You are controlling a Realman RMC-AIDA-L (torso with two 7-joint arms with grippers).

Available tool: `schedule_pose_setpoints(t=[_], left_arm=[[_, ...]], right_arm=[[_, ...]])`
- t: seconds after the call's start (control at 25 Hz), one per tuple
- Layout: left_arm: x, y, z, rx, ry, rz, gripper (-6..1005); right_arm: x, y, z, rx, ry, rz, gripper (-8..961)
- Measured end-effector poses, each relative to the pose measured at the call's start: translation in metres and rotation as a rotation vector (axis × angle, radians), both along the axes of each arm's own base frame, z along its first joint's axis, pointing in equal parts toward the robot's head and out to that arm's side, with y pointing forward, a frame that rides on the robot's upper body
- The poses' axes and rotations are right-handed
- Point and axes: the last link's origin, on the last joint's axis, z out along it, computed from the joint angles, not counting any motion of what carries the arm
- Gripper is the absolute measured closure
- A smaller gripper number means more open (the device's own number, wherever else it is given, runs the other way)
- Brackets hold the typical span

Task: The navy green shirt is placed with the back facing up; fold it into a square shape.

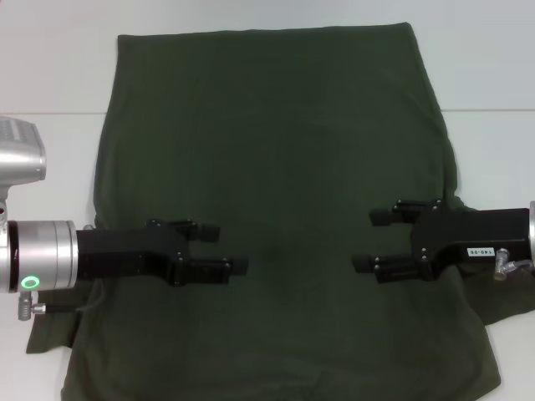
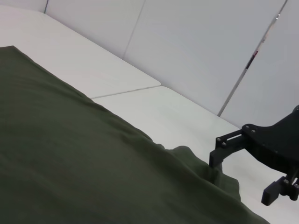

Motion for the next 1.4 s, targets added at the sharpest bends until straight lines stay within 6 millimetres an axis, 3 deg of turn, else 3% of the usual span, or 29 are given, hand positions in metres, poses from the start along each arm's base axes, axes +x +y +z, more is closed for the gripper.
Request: schedule_pose_setpoints(t=[0.84, 1.04, 1.4], left_arm=[[-0.003, -0.002, 0.001, -0.010, -0.004, 0.032, 111], [-0.019, 0.002, 0.025, 0.022, -0.100, 0.256, 112], [-0.066, -0.014, 0.074, 0.030, -0.267, 0.678, 111]], right_arm=[[0.004, 0.002, 0.001, 0.015, 0.009, -0.049, 41], [0.013, 0.014, 0.014, 0.069, 0.077, -0.260, 41], [0.020, 0.029, 0.031, 0.084, 0.169, -0.557, 41]])
